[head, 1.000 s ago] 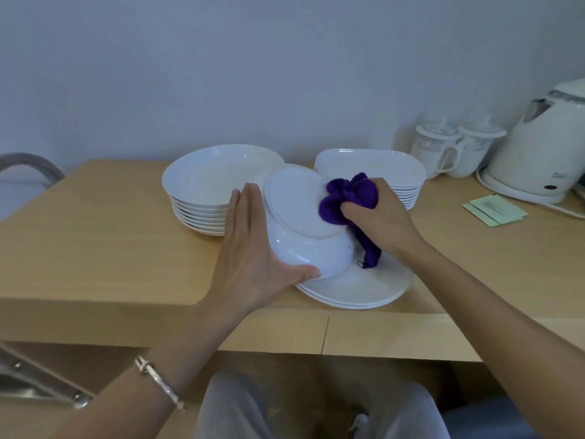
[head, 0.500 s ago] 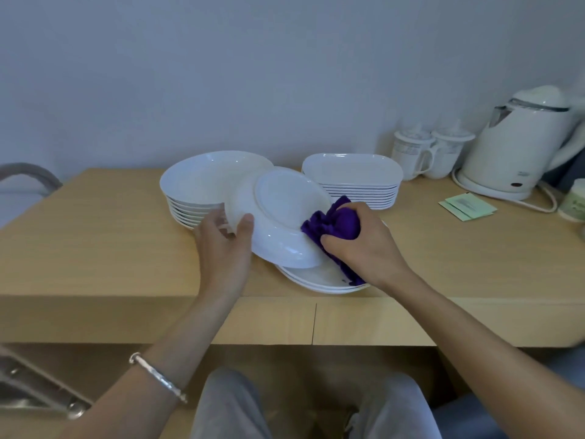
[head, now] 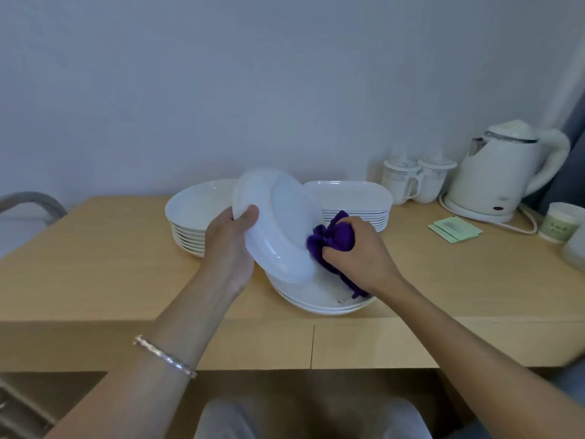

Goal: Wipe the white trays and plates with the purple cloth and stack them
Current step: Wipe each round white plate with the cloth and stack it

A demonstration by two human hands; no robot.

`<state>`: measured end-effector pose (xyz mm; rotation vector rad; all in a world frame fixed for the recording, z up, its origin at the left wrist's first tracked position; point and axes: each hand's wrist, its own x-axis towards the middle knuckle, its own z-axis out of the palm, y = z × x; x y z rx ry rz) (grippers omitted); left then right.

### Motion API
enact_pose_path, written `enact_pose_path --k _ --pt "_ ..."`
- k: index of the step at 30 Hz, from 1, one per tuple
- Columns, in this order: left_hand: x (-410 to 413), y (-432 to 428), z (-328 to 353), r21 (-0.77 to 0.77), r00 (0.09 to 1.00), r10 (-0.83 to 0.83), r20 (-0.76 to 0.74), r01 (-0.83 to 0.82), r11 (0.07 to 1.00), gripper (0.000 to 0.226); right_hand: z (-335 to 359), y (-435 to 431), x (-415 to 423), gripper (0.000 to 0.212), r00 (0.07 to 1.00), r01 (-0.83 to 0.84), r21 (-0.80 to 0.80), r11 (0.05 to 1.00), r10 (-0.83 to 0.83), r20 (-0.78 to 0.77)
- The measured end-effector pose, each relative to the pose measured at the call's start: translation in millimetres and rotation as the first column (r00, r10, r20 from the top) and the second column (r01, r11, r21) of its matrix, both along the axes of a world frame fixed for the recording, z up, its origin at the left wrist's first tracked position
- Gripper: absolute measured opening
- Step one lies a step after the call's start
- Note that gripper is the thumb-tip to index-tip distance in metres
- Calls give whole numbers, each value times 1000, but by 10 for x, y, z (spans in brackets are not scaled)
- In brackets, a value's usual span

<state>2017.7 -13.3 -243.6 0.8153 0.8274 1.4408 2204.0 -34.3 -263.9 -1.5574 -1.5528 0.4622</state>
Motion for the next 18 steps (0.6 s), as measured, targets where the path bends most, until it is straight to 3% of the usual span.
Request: enact_pose_path --k 4,6,9,11,14,16,18 --pt "32 -6 441 270 967 145 -209 -86 959 12 -98 247 50 29 993 -36 -74 997 44 106" --pt "26 32 593 460 872 305 -383 -106 881 16 -146 365 12 27 976 -94 -131 987 118 185" --pt "-21 123 645 637 603 495 -626 28 770 10 -282 472 -98 39 923 -116 -191 975 177 342" --pt "-97 198 591 652 342 581 -738 143 744 17 -382 515 -138 44 906 -75 -192 979 147 396" --pt "-242 331 437 602 -69 642 -763 285 746 25 -417 530 -131 42 914 -55 -208 977 133 384" --pt "-325 407 329 526 -236 610 -757 335 782 26 -401 518 -120 36 916 -42 -227 973 128 380" --pt "-405 471 239 466 -325 576 -750 358 809 26 -405 500 -112 40 915 -30 -227 974 118 385"
